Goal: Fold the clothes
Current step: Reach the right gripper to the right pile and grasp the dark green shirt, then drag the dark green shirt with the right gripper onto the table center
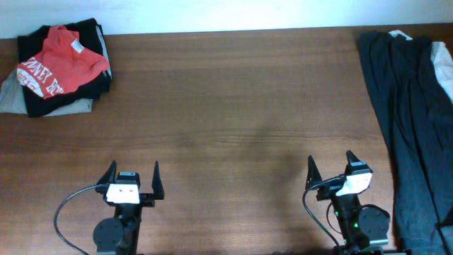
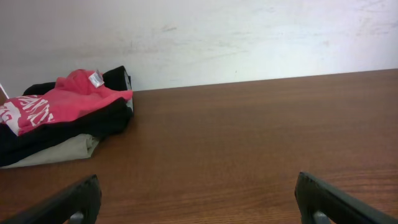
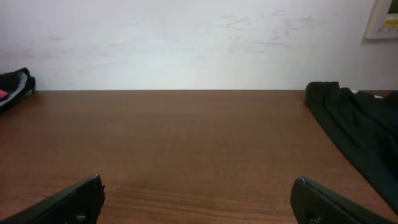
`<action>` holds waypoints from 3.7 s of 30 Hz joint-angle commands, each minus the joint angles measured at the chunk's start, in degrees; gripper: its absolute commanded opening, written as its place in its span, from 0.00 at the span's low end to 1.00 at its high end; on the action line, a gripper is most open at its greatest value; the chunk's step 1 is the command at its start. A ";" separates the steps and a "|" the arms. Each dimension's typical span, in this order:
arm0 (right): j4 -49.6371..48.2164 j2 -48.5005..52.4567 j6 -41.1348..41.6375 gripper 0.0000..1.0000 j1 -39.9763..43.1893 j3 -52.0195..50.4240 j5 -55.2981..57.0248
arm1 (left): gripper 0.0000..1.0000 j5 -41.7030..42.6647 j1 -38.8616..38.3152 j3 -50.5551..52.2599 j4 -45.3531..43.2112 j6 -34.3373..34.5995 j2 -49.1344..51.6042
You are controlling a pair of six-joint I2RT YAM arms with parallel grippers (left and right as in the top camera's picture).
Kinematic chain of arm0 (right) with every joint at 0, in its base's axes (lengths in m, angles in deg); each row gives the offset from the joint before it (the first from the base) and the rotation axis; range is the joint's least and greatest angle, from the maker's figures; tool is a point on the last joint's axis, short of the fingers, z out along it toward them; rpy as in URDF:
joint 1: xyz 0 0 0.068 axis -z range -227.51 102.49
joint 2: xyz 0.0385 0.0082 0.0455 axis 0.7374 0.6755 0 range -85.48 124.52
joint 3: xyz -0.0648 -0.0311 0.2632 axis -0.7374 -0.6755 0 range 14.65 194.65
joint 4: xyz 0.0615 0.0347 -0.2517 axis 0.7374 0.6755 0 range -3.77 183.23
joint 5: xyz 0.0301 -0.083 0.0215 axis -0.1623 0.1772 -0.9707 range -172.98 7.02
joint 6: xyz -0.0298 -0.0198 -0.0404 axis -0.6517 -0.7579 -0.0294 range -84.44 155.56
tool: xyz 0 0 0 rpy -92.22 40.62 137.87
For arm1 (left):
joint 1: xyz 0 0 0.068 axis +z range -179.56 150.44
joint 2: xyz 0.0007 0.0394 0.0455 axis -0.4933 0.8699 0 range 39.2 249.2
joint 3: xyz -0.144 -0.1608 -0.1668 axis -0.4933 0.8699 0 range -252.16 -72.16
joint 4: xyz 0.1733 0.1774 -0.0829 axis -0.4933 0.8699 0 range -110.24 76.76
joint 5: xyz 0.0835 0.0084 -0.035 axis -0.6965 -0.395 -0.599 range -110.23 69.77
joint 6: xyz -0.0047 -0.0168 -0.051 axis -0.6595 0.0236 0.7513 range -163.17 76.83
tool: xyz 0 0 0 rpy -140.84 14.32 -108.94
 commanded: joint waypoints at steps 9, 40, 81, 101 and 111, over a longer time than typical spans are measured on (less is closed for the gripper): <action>0.26 -0.39 0.66 0.99 -0.46 -0.31 0.50 | 0.99 -0.79 0.26 0.48 0.07 -0.11 -0.61; 0.17 -0.39 0.70 0.99 -0.48 -0.31 -1.20 | 0.99 -0.79 0.26 0.48 0.04 -0.11 -0.61; 34.62 86.18 -9.90 0.98 21.84 90.58 -0.57 | 0.99 -0.76 0.26 0.48 0.07 -0.11 -0.61; 24.85 127.54 -4.70 0.65 34.42 98.68 0.46 | 0.99 -0.76 0.26 0.48 0.07 -0.11 -0.61; 20.94 130.68 -4.24 0.25 34.42 98.71 -2.36 | 0.99 -0.79 0.26 0.48 0.07 -0.11 -0.61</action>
